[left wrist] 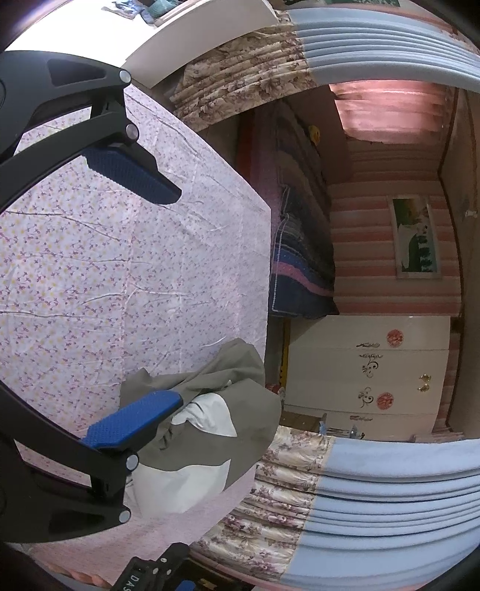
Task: Fold large clothes
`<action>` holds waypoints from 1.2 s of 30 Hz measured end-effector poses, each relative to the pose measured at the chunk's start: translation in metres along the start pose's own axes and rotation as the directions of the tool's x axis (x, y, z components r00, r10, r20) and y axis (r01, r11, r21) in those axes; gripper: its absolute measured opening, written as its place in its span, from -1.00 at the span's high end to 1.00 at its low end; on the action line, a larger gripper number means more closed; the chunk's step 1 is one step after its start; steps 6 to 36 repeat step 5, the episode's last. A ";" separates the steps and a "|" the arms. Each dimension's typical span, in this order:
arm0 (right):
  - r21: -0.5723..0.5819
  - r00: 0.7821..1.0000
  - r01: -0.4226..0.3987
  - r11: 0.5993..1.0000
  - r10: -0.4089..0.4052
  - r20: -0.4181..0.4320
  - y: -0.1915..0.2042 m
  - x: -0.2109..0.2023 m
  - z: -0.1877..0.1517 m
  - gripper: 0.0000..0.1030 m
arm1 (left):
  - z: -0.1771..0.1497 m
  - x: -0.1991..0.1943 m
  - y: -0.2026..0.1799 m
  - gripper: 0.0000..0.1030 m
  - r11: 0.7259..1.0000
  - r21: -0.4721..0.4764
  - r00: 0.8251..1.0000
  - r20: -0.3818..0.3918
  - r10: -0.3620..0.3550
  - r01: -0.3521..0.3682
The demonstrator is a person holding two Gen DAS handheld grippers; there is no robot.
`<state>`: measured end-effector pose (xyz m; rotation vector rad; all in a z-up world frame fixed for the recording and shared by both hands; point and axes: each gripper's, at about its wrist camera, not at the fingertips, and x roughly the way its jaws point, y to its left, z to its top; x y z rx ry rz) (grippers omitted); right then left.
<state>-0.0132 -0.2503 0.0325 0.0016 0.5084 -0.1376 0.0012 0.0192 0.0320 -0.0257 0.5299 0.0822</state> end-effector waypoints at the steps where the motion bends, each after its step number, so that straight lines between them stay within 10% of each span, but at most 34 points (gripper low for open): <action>1: 0.000 1.000 -0.002 1.000 0.002 -0.001 0.000 0.000 0.000 -0.96 | 0.000 0.001 0.000 -0.94 1.000 0.000 1.000 -0.005 -0.003 0.003; 36: -0.001 1.000 -0.002 1.000 0.002 -0.002 0.000 0.000 0.000 -0.96 | 0.000 0.001 0.000 -0.94 1.000 -0.001 1.000 -0.006 0.001 -0.001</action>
